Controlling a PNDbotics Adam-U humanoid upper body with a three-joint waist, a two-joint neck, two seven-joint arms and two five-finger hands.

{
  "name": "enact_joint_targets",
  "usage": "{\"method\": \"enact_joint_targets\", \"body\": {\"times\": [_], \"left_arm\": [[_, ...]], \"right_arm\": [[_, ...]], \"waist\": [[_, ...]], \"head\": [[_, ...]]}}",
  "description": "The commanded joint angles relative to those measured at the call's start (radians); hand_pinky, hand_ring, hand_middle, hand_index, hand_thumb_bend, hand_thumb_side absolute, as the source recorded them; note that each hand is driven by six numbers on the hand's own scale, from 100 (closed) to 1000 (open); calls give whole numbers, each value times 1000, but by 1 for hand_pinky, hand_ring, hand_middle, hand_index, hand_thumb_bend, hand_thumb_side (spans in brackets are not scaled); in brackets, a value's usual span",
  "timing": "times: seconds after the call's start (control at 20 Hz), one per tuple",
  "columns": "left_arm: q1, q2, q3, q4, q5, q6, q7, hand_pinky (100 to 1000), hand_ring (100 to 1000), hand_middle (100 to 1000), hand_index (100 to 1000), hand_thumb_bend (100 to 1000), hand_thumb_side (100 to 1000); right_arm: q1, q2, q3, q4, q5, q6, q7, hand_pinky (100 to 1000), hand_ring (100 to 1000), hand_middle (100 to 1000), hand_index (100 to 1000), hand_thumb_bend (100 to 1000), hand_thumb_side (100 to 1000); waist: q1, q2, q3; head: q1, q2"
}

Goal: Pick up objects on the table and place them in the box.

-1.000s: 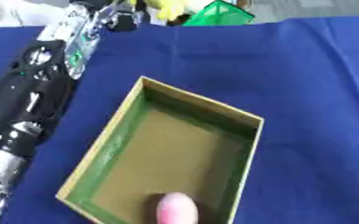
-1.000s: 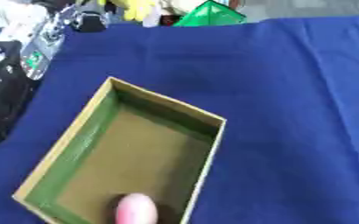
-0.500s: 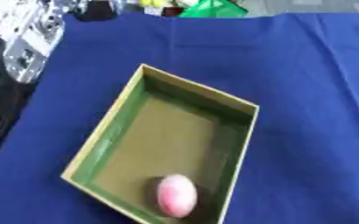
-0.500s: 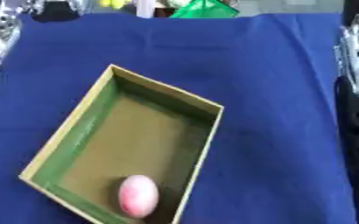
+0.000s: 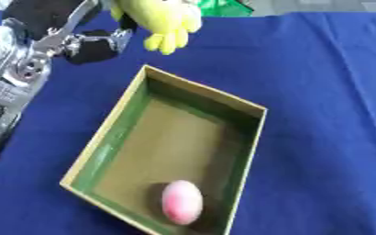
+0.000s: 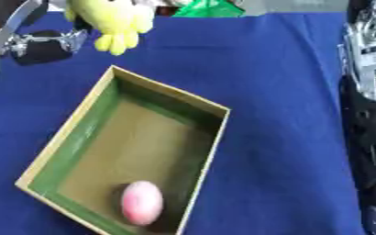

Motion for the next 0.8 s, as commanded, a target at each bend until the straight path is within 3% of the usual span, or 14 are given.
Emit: {"method": "enact_joint_targets", "body": {"times": [0.05, 0.35, 0.8], "left_arm": [[-23, 49, -31, -83, 7, -16, -47, 361, 565, 669, 777, 100, 100], [-49, 70, -109, -150, 39, -33, -172, 374, 572, 677, 782, 100, 100], [-23, 53, -192, -108, 73, -20, -267, 378, 562, 676, 780, 100, 100]], "right_arm": [[-10, -36, -5, -10, 0, 0, 0, 742, 918, 653, 837, 758, 1000], [-2, -37, -5, -16, 0, 1, 1, 741, 918, 654, 837, 756, 1000], [10, -32, -5, -31, -2, 9, 1, 739, 917, 652, 836, 751, 1000]], "waist": [[5, -23, 2], [13, -28, 8], [22, -35, 22]], "head": [[7, 3], [13, 11], [15, 14]]}}
